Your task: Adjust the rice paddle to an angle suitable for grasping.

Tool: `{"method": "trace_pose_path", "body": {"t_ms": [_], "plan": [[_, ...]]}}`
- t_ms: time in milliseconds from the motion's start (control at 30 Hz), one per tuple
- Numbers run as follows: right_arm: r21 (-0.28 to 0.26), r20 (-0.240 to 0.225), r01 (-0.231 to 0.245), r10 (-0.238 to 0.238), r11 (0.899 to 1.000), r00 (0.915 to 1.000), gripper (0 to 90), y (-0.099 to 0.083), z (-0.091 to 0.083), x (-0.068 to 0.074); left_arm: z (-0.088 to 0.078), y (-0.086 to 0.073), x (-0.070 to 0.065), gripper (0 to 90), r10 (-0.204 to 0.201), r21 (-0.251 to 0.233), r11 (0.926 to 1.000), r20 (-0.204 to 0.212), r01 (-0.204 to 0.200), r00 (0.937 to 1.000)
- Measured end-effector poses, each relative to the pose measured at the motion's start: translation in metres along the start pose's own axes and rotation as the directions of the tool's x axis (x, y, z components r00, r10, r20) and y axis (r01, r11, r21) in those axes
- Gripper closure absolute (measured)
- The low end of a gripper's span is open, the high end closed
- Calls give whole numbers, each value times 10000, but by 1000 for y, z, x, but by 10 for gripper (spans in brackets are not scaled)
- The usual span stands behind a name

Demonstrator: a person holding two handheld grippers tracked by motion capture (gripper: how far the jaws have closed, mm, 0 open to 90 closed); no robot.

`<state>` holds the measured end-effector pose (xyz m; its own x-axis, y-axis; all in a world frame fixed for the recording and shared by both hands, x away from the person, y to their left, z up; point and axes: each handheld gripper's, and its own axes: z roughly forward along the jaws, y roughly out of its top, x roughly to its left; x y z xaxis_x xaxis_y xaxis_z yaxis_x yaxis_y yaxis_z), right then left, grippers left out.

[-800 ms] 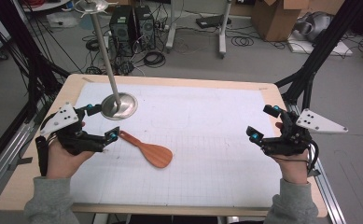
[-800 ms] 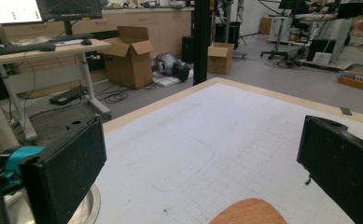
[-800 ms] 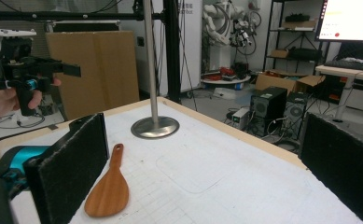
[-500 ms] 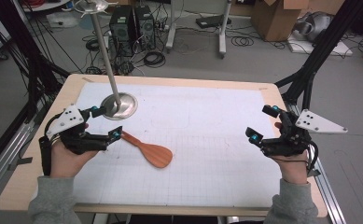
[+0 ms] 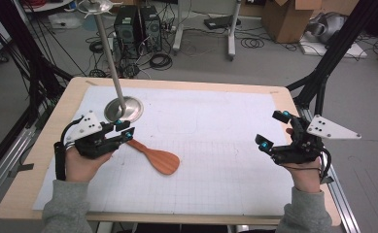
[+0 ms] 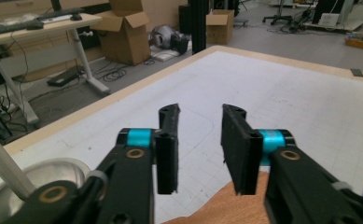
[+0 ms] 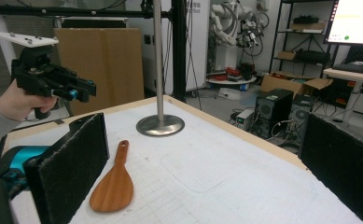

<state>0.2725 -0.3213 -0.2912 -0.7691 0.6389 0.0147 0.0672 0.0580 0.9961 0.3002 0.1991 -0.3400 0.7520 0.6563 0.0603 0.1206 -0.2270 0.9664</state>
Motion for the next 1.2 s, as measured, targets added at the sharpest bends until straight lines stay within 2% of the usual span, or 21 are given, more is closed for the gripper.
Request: {"method": "trace_pose_path", "body": {"t_ms": [33,100,333,767,900,1200], "plan": [[0,0,0,0,10000,10000,2,0,0,0,2,-1,0,735,-42,36,10000,-47,42,10000],[78,-14,1,-1,10000,10000,2,-1,-1,0,5,-2,-1,802,-227,100,9997,-64,228,9997],[295,-30,62,-61,9995,10000,2,-3,-2,1,17,-7,1,882,-359,574,9977,-96,364,9993],[458,-27,141,-140,9989,9999,2,-5,-4,2,40,-19,5,889,-818,1242,9886,-287,848,9962],[551,-23,123,-122,9984,9999,2,-6,-4,3,49,-24,4,890,-846,1506,9847,-239,873,9961],[633,18,158,-159,9979,9999,2,-7,-7,4,68,-32,-1,889,-652,2081,9759,-70,652,9978]]}}
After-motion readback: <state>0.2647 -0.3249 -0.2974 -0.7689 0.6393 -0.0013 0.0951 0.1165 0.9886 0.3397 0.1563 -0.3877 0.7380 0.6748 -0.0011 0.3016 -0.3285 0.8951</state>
